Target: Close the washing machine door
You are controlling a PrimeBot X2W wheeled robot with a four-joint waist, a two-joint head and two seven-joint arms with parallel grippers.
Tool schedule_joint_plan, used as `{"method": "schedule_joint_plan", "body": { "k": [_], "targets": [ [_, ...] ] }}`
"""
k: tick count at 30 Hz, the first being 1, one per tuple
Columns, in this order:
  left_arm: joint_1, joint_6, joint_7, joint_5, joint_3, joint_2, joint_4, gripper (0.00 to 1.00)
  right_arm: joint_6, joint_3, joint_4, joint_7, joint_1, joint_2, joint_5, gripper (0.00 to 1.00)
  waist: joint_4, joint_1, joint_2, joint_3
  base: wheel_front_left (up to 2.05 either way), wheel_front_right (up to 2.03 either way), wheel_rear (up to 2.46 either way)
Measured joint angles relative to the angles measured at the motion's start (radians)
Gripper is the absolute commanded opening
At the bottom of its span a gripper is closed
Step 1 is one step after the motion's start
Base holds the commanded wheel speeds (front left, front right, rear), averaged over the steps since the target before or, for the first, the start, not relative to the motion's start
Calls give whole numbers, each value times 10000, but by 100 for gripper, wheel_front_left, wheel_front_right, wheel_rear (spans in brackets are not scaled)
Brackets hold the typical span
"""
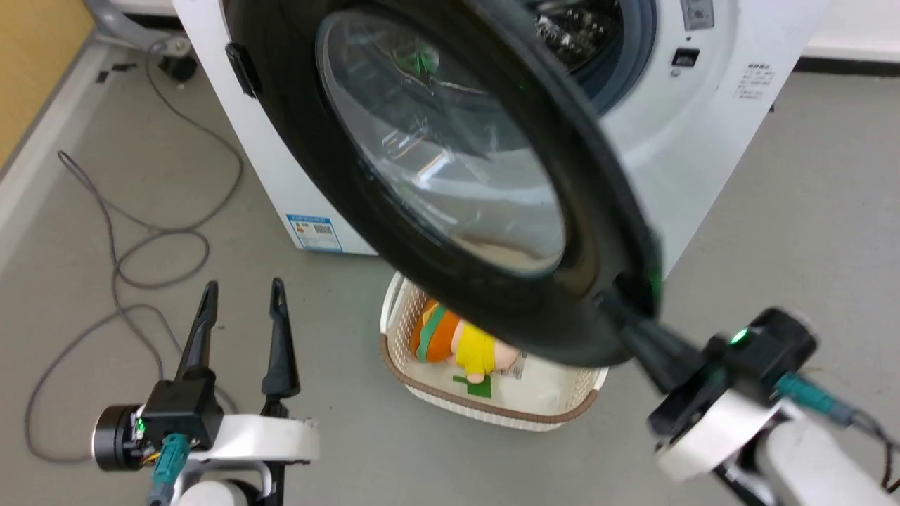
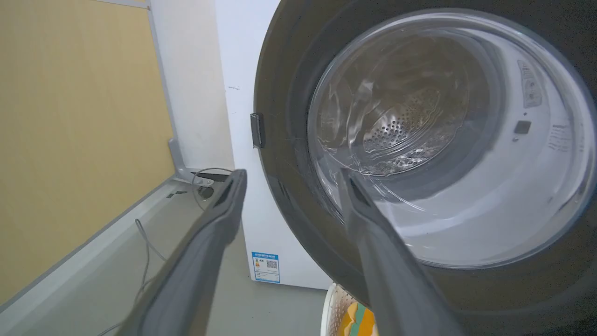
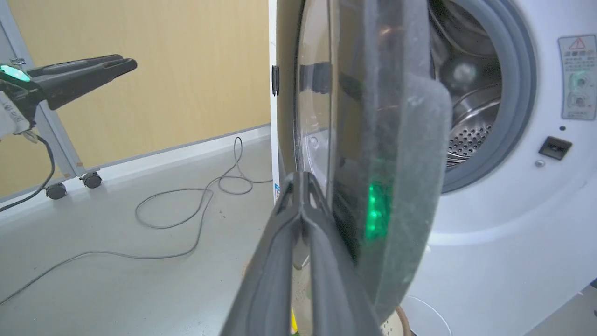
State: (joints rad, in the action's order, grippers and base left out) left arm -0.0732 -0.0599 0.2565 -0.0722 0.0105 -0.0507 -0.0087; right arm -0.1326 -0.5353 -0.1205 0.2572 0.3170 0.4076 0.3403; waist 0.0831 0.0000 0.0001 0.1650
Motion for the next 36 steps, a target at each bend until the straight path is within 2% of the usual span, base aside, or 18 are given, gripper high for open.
{"method": "schedule_joint_plan", "body": {
  "k": [9, 27, 36],
  "targets": [
    [-598, -196, 0, -35, 454, 12, -144, 100, 2, 1889, -1304, 0, 1034, -113, 305, 0, 166, 0, 0, 741, 0, 0, 0],
    [-1395, -617, 0, -368, 890, 13, -389, 100, 8, 3797, -5181, 2, 5041, -290, 215, 0, 708, 1, -1, 2208, 0, 0, 0],
    [-1534, -794, 0, -445, 1024, 12, -431, 100, 8, 4025, -6487, 0, 6239, -372, -38, 0, 913, 1, 0, 2514, 0, 0, 0]
  ]
}}
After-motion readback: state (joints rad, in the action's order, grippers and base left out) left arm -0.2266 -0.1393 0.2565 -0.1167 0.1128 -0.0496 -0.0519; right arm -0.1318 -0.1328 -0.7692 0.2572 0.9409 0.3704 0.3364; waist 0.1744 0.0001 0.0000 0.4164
